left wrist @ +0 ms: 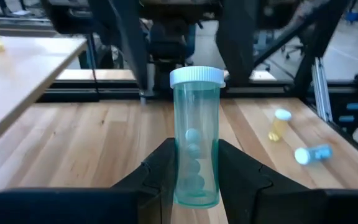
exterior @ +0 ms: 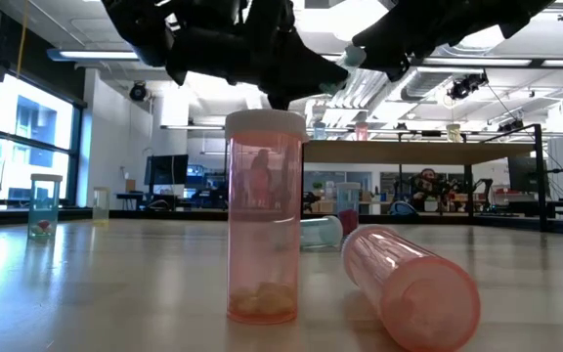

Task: Pick and place medicine bottles onto shelf by color
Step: Put the top green pill bottle on the shelf

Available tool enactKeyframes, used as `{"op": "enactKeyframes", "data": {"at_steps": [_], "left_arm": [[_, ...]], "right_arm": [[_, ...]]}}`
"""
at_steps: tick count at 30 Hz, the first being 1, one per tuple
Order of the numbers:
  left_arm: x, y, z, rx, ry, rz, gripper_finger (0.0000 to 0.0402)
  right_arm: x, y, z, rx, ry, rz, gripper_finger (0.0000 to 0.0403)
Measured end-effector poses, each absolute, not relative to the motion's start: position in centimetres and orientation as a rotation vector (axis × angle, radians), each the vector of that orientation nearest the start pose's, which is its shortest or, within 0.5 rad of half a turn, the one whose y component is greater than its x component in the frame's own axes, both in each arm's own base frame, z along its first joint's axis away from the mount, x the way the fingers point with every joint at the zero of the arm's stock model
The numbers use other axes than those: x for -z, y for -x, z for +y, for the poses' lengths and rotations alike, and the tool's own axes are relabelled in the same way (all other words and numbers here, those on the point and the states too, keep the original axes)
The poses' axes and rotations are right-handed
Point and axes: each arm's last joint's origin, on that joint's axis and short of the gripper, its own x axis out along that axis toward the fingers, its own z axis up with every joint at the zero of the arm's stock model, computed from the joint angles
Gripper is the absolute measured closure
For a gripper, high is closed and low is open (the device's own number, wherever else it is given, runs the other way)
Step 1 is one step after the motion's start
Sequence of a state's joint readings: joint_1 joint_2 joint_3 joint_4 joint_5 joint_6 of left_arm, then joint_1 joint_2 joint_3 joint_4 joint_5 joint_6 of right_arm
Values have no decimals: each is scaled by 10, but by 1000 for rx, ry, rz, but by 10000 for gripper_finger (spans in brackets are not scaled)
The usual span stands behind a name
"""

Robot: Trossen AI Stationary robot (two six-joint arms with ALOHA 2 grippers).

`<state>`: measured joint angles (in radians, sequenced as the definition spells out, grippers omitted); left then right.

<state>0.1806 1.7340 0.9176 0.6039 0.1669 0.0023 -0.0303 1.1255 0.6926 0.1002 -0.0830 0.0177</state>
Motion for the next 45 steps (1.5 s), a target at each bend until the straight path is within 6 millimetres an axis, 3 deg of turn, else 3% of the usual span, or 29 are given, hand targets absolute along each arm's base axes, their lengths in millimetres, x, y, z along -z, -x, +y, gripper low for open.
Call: {"op": "enactKeyframes", "data": {"at_steps": [9, 22, 35, 45], "left_arm": [[-209, -364, 62, -44, 53, 179, 314], [-209, -364, 63, -45, 52, 180, 314], [-209, -364, 62, -45, 55, 181, 311], [-205, -363, 62, -46, 59, 224, 224]], "right_arm": [[-262, -245, -6, -36, -8, 336, 190], [-262, -245, -6, -35, -8, 333, 275], [-262, -245, -6, -35, -14, 335, 293], [-261, -245, -5, -39, -16, 342, 294]]}}
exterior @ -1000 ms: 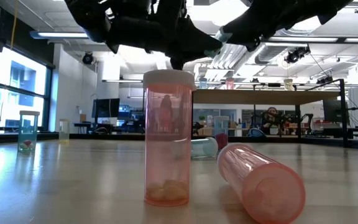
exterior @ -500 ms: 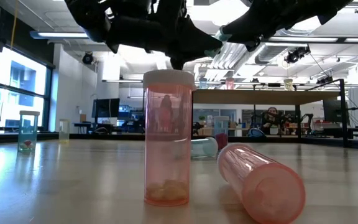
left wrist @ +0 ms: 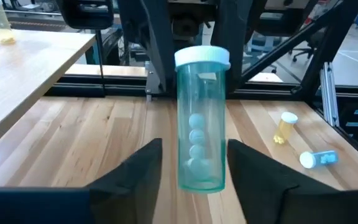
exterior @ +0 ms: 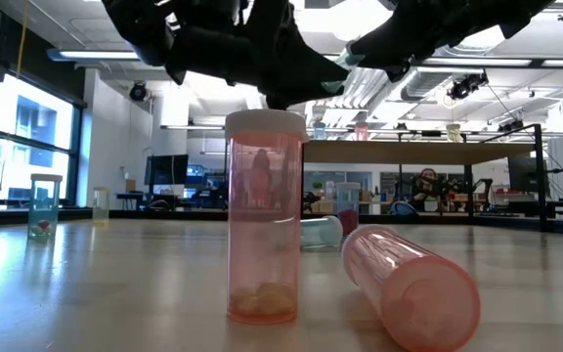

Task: Pick and place medicine bottles onto shelf by color
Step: Put the top green pill bottle on the shelf

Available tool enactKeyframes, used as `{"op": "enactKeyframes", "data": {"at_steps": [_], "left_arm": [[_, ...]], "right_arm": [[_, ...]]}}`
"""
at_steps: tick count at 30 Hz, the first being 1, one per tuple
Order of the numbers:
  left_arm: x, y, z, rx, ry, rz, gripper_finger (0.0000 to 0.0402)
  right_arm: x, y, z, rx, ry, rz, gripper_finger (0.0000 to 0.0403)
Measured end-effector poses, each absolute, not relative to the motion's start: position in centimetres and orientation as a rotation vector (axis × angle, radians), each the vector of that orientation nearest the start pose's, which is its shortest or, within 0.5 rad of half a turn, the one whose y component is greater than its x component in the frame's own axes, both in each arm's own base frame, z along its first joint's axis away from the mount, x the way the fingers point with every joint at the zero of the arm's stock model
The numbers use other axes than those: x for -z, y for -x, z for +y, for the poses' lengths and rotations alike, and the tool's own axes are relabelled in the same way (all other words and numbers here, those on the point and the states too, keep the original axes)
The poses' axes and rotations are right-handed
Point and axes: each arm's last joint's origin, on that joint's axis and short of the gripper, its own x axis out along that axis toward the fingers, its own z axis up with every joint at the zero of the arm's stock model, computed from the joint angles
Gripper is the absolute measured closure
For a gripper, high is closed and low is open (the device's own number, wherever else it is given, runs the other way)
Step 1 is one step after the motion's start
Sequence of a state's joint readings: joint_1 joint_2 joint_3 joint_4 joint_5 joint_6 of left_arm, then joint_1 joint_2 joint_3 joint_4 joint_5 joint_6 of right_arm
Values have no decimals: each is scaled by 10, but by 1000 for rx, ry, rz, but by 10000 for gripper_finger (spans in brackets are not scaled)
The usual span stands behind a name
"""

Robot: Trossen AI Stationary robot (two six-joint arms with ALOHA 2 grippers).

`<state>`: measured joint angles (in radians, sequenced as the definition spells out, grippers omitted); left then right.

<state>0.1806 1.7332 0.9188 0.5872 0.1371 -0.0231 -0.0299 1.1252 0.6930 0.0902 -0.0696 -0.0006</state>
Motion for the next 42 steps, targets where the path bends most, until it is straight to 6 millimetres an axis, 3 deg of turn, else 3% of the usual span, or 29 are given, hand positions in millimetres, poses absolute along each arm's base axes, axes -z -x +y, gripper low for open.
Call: {"op": "enactKeyframes", "data": {"at_steps": [4, 9, 16, 25, 35, 42], "left_arm": [[-205, -363, 63, -49, 60, 231, 193], [-201, -361, 68, -59, 64, 271, 184], [-198, -360, 70, -59, 40, 300, 187], [-198, -360, 70, -60, 40, 299, 188], [-198, -360, 70, -60, 40, 299, 188], [-198, -360, 70, -60, 40, 299, 188]], "right_arm": [[-261, -244, -6, -11, -11, 341, 294], [-269, -235, -12, 92, 10, 333, 295], [-292, -208, -24, 279, 63, 249, 295], [-320, -167, -51, 663, 120, 137, 295], [-361, -149, -80, 913, 28, 269, 295], [-358, -156, -107, 1012, -111, 478, 295]]}}
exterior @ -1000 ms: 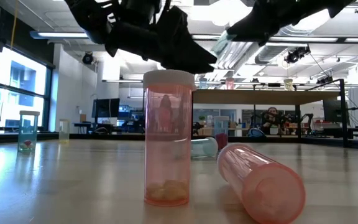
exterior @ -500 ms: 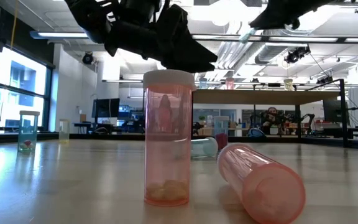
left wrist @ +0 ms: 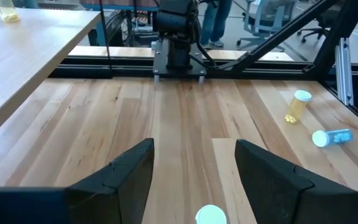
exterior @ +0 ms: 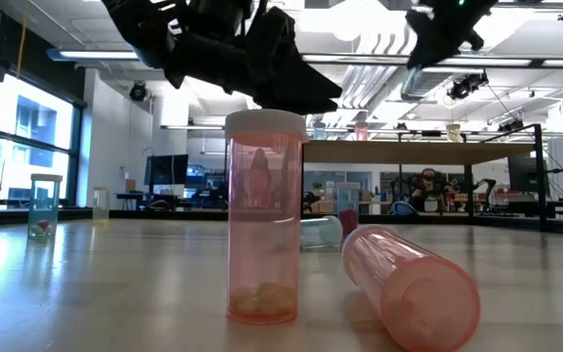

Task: Pick and place medicine bottles onto shelf by color
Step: Put the top green pill bottle on the shelf

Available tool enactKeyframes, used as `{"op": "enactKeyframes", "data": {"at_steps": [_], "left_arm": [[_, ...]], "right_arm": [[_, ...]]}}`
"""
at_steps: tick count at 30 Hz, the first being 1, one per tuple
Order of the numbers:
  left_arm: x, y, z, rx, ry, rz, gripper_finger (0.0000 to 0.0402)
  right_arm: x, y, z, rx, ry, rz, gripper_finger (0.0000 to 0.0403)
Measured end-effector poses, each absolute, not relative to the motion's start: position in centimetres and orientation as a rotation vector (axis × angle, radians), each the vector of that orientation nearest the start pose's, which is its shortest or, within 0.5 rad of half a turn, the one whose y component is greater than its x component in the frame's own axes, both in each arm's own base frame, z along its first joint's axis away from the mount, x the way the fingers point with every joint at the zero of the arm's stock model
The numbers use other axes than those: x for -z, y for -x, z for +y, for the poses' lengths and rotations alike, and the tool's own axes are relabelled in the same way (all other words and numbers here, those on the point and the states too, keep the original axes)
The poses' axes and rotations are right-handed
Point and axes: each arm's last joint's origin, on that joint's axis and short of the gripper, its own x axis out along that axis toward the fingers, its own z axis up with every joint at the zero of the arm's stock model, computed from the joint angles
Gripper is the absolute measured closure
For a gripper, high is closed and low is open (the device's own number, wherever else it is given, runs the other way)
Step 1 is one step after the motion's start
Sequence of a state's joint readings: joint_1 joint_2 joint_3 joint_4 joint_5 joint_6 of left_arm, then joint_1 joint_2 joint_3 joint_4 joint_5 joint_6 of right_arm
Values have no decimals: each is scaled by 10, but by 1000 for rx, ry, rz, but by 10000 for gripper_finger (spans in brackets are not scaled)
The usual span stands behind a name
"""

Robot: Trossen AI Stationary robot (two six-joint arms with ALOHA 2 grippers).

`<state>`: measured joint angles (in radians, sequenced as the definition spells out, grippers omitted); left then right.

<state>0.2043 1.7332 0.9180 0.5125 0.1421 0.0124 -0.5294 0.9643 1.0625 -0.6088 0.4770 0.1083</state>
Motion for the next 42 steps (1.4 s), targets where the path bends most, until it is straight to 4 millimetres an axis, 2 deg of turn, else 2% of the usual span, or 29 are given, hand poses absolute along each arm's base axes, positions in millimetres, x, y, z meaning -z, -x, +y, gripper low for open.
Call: {"op": "enactKeyframes", "data": {"at_steps": [8, 16, 34, 42], "left_arm": [[-198, -360, 70, -60, 40, 299, 188], [-198, -360, 70, -60, 40, 299, 188], [-198, -360, 70, -60, 40, 299, 188], [-198, -360, 70, -60, 40, 299, 188]], "right_arm": [[-338, -168, -137, 1001, -240, 602, 295], [-320, -172, -155, 1034, -305, 704, 295], [-299, -179, -170, 1004, -374, 814, 295], [-296, -182, -175, 1026, -367, 815, 295]]}}
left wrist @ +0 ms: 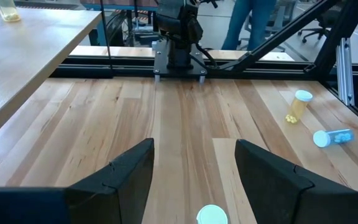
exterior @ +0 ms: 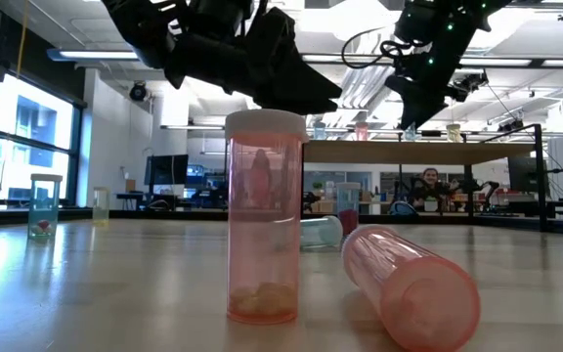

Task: Pick and place medicine bottles onto shelf by color
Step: Put the top green pill bottle on the shelf, then put the top blue pill bottle on the shelf aligned with the blue pill bottle

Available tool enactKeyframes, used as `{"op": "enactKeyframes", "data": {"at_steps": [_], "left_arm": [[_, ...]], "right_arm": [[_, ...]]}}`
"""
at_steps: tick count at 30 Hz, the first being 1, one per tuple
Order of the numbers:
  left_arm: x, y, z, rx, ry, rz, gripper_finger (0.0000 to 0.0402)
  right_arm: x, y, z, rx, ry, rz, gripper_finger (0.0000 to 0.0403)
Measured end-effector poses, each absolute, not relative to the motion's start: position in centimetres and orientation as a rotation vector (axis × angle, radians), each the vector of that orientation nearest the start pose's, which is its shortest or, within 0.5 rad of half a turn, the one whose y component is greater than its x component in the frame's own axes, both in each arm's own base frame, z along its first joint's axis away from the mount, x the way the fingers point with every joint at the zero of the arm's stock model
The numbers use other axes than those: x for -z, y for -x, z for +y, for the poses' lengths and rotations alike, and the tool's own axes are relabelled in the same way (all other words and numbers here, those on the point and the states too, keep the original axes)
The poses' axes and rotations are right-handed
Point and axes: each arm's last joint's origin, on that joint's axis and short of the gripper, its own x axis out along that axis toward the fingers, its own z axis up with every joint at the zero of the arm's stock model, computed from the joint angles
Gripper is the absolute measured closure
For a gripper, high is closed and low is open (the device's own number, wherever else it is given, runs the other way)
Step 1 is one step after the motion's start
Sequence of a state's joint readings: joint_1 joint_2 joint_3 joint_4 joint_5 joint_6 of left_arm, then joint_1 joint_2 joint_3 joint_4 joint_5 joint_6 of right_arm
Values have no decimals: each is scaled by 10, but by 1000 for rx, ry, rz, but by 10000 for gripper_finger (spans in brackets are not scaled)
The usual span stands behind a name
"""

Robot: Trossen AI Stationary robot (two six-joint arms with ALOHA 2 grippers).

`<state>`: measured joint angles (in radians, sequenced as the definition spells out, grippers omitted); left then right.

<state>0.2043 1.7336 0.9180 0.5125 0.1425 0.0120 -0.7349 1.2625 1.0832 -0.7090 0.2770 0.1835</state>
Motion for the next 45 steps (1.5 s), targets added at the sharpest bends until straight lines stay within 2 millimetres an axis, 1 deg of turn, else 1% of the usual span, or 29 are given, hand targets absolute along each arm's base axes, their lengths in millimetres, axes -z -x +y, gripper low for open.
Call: {"op": "enactKeyframes", "data": {"at_steps": [6, 12, 19, 25, 29, 35, 37, 41, 45], "left_arm": [[-198, -360, 70, -59, 40, 299, 188], [-198, -360, 70, -59, 40, 299, 188], [-197, -359, 70, -59, 42, 306, 188], [-196, -359, 70, -59, 44, 322, 188], [-196, -359, 70, -59, 44, 322, 188], [-196, -359, 70, -59, 44, 322, 188], [-195, -359, 70, -59, 45, 324, 188], [-192, -358, 70, -59, 51, 359, 188], [-192, -355, 69, -58, 57, 400, 188]], "right_arm": [[-296, -182, -175, 1017, -367, 817, 289], [-293, -181, -174, 1023, -364, 848, 260], [-294, -182, -175, 1018, -342, 828, 231], [-297, -182, -175, 1021, -333, 807, 230], [-304, -178, -172, 1022, -325, 778, 231], [-317, -168, -162, 1025, -318, 719, 231], [-322, -166, -157, 1001, -320, 696, 231], [-329, -165, -142, 872, -340, 669, 231], [-331, -170, -122, 714, -344, 688, 231]]}}
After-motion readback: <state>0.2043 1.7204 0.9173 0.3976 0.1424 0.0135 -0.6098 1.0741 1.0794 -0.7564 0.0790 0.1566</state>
